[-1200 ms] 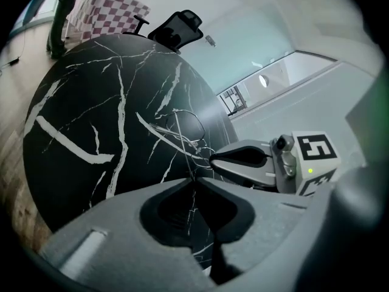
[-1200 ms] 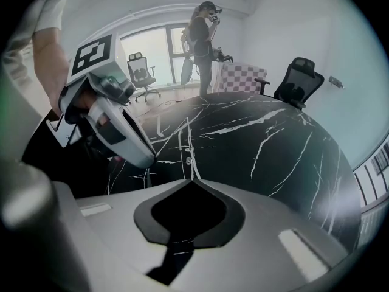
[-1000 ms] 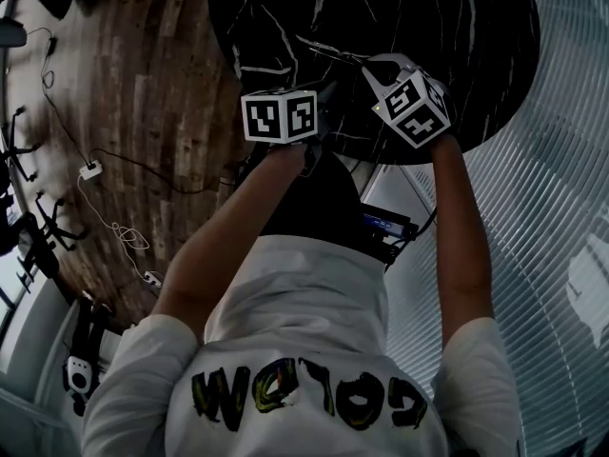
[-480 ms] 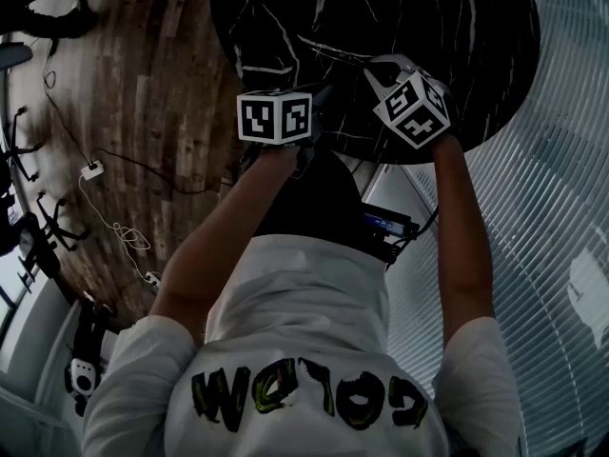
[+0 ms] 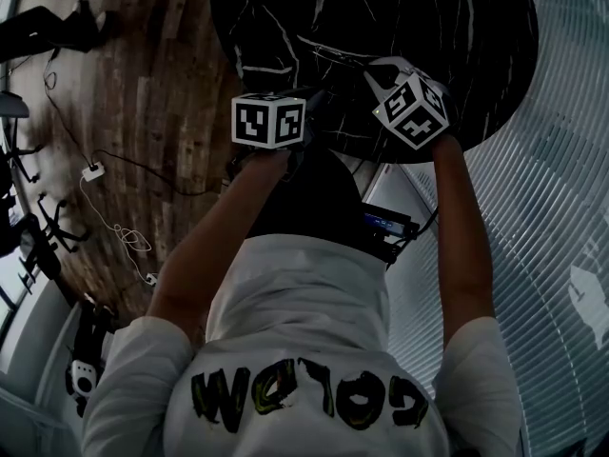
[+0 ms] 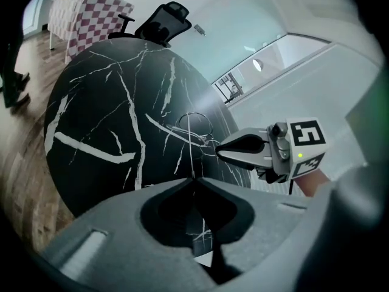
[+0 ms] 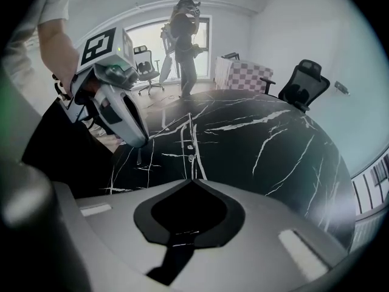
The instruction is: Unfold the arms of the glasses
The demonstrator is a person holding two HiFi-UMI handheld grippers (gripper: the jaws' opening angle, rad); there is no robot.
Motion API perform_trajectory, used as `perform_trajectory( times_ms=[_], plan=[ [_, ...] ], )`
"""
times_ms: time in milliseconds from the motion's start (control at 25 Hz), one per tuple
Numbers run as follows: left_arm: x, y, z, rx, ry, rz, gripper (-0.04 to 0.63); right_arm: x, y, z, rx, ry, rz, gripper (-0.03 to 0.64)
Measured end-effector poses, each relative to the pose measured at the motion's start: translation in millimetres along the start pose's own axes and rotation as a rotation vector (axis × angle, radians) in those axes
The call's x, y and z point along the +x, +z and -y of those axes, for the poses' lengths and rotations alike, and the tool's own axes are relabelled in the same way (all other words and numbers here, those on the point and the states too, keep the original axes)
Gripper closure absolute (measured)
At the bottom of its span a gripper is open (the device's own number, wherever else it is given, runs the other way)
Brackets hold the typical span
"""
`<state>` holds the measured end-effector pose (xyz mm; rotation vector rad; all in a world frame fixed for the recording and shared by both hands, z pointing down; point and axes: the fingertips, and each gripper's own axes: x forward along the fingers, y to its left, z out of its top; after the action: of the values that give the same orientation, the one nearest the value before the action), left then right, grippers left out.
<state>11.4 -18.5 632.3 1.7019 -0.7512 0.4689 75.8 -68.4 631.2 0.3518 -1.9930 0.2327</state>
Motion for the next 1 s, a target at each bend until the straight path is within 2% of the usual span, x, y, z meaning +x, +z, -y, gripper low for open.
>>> perform_trajectory(
  times_ms=[480,800,1000],
  plan=[
    [-12,-2,-9,0.161,0.075,-0.045,0.578,0,-4,-5,-0.005,0.014,-0.012,0.616],
    [-22,3,-24,0.249,0.145,-0.075,0.578,1,-6,-5,-0.005,0.026,-0.025,0.617],
    [-26,5,-28,0.284,0.158,-0.094,0.578,0,-6,-7,-0.004,0.032,-0.023,0.615]
  ],
)
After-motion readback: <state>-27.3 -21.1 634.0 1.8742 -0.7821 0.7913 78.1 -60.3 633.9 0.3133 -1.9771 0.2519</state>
